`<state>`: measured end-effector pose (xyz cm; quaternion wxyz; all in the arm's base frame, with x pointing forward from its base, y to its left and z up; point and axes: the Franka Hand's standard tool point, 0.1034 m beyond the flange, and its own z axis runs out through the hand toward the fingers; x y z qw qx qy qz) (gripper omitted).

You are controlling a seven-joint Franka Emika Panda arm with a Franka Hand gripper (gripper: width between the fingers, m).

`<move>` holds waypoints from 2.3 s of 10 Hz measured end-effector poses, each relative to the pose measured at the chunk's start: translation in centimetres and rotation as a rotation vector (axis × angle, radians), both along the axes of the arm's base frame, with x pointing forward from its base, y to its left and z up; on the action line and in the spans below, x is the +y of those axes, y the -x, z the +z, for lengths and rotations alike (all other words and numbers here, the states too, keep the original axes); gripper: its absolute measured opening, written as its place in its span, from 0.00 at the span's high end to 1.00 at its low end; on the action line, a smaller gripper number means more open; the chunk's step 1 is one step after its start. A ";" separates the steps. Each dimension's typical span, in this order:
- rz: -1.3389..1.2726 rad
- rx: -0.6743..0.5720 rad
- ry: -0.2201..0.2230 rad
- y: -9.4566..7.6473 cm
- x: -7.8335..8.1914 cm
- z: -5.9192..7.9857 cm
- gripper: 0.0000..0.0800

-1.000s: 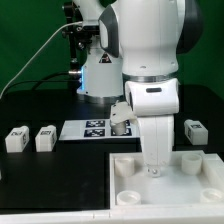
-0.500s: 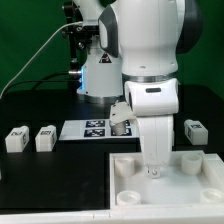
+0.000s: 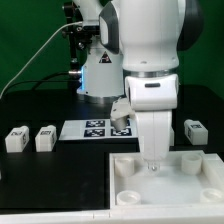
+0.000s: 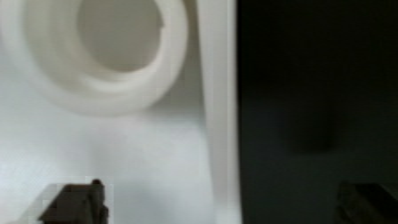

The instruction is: Assemble one leg

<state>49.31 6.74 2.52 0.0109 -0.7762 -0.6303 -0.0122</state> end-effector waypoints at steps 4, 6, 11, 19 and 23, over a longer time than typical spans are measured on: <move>-0.446 0.017 -0.009 2.3 5.1 1.5 0.19; -0.773 0.030 -0.025 3.0 8.6 2.1 0.19; -1.275 0.084 -0.050 3.7 10.8 2.0 0.19; -1.363 0.358 0.230 5.7 10.4 1.5 0.19; -1.320 0.623 0.488 5.8 10.2 1.8 0.19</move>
Offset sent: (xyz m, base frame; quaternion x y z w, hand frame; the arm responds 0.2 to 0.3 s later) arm -0.0214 0.0484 0.0086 0.0012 -0.0069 0.2743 0.9616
